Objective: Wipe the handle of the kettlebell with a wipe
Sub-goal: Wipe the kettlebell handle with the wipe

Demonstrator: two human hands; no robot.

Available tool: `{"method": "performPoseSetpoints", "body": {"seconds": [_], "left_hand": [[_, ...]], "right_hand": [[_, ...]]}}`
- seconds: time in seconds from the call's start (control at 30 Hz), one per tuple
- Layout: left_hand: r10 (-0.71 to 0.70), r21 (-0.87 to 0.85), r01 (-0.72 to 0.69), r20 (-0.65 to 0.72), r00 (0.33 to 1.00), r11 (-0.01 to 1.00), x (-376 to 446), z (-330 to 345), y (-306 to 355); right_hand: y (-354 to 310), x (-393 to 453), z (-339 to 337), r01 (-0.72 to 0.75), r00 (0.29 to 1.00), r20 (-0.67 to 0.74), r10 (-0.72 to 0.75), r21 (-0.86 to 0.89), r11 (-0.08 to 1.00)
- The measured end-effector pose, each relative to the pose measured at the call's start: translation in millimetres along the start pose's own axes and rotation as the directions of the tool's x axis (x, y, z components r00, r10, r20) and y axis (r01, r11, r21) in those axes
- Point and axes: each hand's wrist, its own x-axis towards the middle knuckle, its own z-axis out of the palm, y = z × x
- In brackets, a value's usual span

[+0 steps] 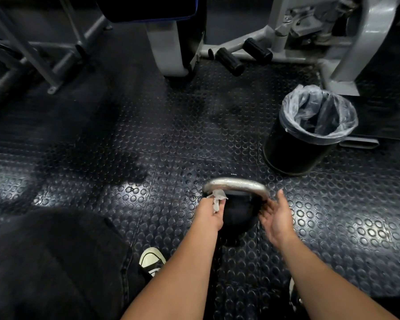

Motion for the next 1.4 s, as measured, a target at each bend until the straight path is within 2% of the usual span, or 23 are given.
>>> {"method": "performPoseSetpoints", "body": {"seconds": [0.03,0.07,0.13,0.2,0.23,0.27,0.3,0.37,0.47,0.67,0.77,0.93,1.07,1.23,1.4], "left_hand": [[0.051,0.096,-0.050,-0.002,0.999,0.994,3,-4,-3],[0.042,0.068,-0.043,0.020,0.999,0.997,4,-4,-4],[-0.099,-0.066,0.101,0.037,0.994,0.993,10,-6,-4],[-0.038,0.053,0.039,-0.008,0.999,0.998,0,3,0],[-0.048,-0.038,0.046,-0.048,0.998,0.998,-7,8,3],[-0.081,-0.130,0.082,0.012,0.997,0.988,-11,9,4],[-0.101,-0.137,0.109,0.065,0.993,0.985,-18,9,5],[-0.157,-0.174,0.168,0.073,0.985,0.970,-24,12,7],[-0.131,-0.151,0.146,0.103,0.986,0.978,-29,9,5],[-0.166,-0.199,0.181,0.090,0.982,0.963,-32,16,4],[-0.139,-0.222,0.160,0.106,0.985,0.962,-28,9,-2],[-0.139,-0.258,0.146,0.044,0.989,0.955,-17,17,-2],[-0.129,-0.260,0.143,0.071,0.989,0.955,-22,8,-6],[-0.187,-0.191,0.178,-0.029,0.982,0.965,-18,16,4],[-0.163,-0.211,0.169,0.048,0.985,0.963,-24,9,-2]], "right_hand": [[0,0,-1,-0.003,1.000,0.000,0.003,-0.002,1.000],[0,-1,-1,-0.005,1.000,0.001,0.005,-0.003,1.000],[0,-2,1,-0.006,1.000,0.003,0.006,-0.009,1.000],[0,-3,2,-0.001,1.000,0.005,0.001,-0.016,1.000],[-1,-3,2,0.002,1.000,0.002,-0.002,-0.016,1.000],[0,-2,2,0.000,1.000,0.001,0.000,-0.014,1.000],[-1,-2,1,0.001,1.000,0.004,-0.001,-0.014,1.000],[-2,0,0,-0.004,1.000,0.008,0.004,-0.014,1.000],[0,1,-1,-0.007,1.000,0.004,0.007,-0.010,1.000],[-1,1,-1,-0.017,1.000,0.002,0.017,-0.002,1.000],[-1,2,-1,-0.023,1.000,0.008,0.023,0.002,1.000],[-4,-2,0,-0.020,1.000,0.011,0.020,-0.015,1.000],[-3,0,-1,-0.031,0.999,0.020,0.031,-0.002,1.000],[-3,1,-2,-0.040,0.999,0.021,0.040,0.011,0.999],[-4,1,-1,-0.041,0.999,0.019,0.040,0.023,0.999]]}}
